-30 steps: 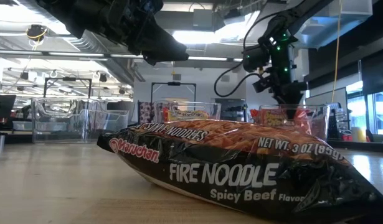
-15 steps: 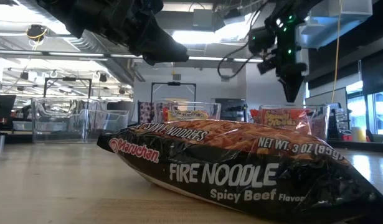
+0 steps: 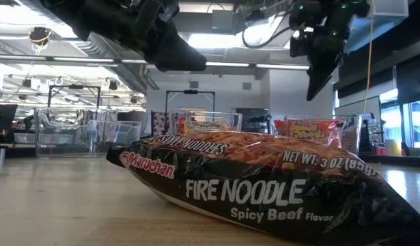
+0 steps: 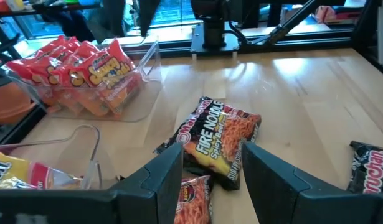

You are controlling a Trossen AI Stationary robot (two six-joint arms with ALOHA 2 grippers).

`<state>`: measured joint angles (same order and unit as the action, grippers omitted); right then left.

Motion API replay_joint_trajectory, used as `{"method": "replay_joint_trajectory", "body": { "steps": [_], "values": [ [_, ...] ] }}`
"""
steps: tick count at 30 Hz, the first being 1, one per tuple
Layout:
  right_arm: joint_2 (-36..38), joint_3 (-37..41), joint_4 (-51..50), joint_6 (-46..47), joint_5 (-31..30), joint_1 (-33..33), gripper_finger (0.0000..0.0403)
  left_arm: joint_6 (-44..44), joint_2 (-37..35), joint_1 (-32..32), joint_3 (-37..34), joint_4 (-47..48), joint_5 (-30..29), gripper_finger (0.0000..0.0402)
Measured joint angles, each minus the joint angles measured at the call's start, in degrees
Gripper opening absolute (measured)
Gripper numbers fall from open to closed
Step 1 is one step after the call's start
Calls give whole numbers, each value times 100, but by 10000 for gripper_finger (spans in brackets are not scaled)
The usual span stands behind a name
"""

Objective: Sort Maruchan noodles
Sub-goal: Put the top right black noodle pack into the left transparent bin

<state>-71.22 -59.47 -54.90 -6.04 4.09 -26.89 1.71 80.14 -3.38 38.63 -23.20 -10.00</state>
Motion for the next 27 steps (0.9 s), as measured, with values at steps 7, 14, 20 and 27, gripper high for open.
{"method": "replay_joint_trajectory", "body": {
  "steps": [7, 14, 20, 27],
  "values": [
    [293, 1268, 2317, 578, 177, 1172, 223, -455, 428, 0, 7, -35, 14, 158],
    [86, 2003, 3806, 736, 241, 2025, 223, -1222, 949, -35, 7, -264, 48, 158],
    [-231, 2337, 4206, 1322, 194, 2300, 223, -1616, 1390, -212, 123, -427, 8, 158],
    [-497, 2507, 4164, 2083, 190, 2756, 223, -1642, 2061, -542, 593, -433, 53, 158]
  ]
}}
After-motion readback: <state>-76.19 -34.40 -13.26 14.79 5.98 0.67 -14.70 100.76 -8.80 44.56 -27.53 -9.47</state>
